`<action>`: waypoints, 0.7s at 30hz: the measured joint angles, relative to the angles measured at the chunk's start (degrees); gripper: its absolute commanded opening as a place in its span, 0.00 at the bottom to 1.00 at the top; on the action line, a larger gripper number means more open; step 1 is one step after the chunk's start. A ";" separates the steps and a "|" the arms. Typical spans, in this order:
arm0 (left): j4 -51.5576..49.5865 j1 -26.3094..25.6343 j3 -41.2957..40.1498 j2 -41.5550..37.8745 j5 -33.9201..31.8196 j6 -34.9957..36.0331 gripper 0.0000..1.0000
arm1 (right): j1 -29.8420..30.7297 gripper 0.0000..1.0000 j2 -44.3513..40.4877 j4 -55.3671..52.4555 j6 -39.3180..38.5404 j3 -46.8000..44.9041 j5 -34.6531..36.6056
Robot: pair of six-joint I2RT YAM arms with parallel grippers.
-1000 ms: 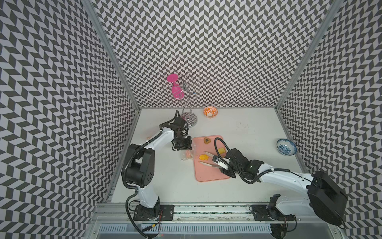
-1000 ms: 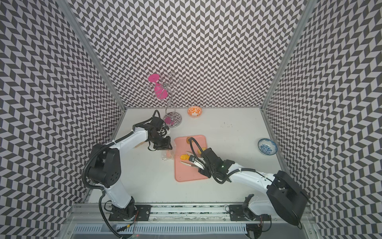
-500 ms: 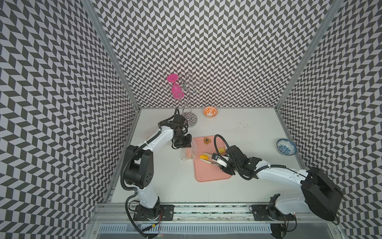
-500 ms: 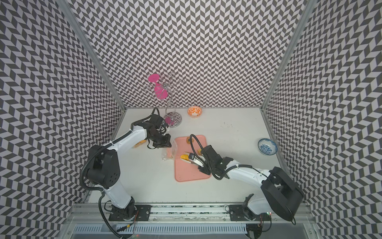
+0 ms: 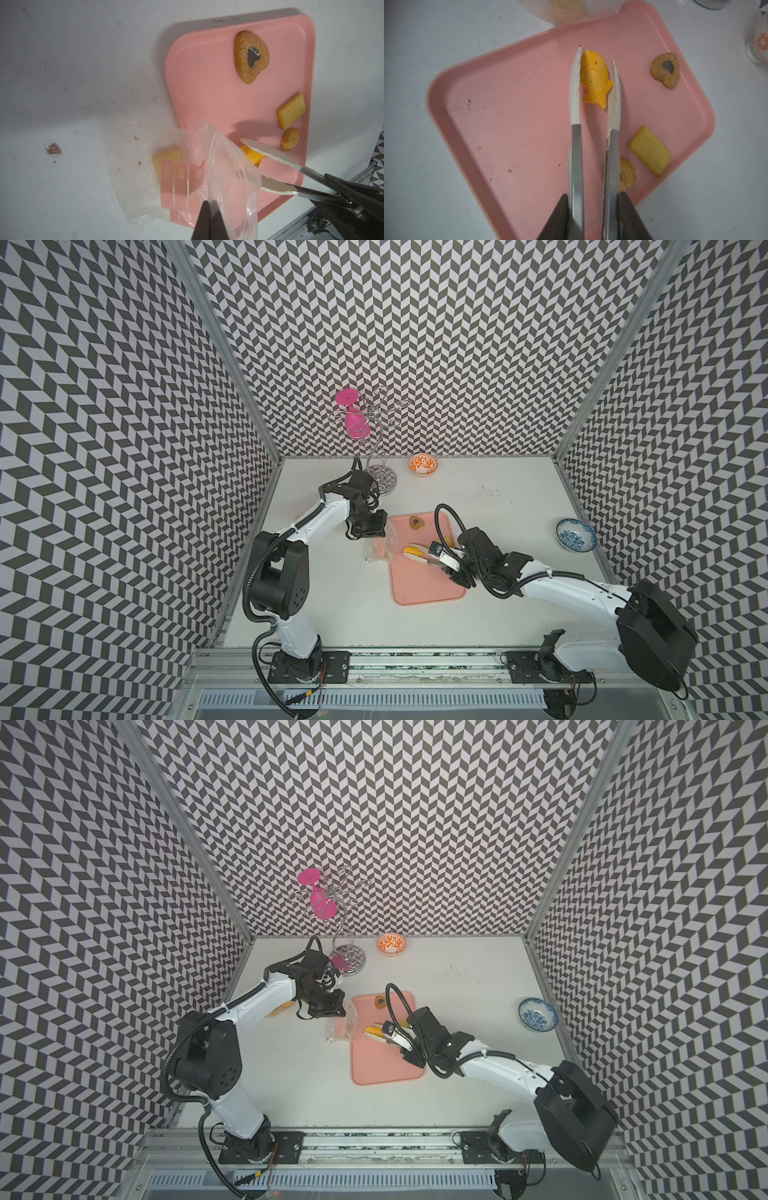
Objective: Put the cookies into a resealable bag to prevent moisture
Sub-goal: Pick up the cookie from the tray, then place the cookie in the ziploc bag.
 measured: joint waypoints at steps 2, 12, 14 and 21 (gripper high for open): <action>-0.15 0.00 0.33 0.00 0.00 0.09 0.00 | -1.09 0.23 -2.80 -0.39 0.96 0.02 -0.55; -0.07 0.02 1.46 0.00 0.55 0.09 0.00 | -3.08 0.23 -7.30 6.80 14.60 2.78 -11.15; 0.02 0.28 1.44 0.00 0.85 -0.02 0.00 | -3.08 0.23 -5.60 10.01 19.10 3.30 -14.36; 0.68 2.56 -0.74 -1.16 2.29 -0.52 0.00 | -3.41 0.23 2.43 17.07 33.05 3.52 -23.78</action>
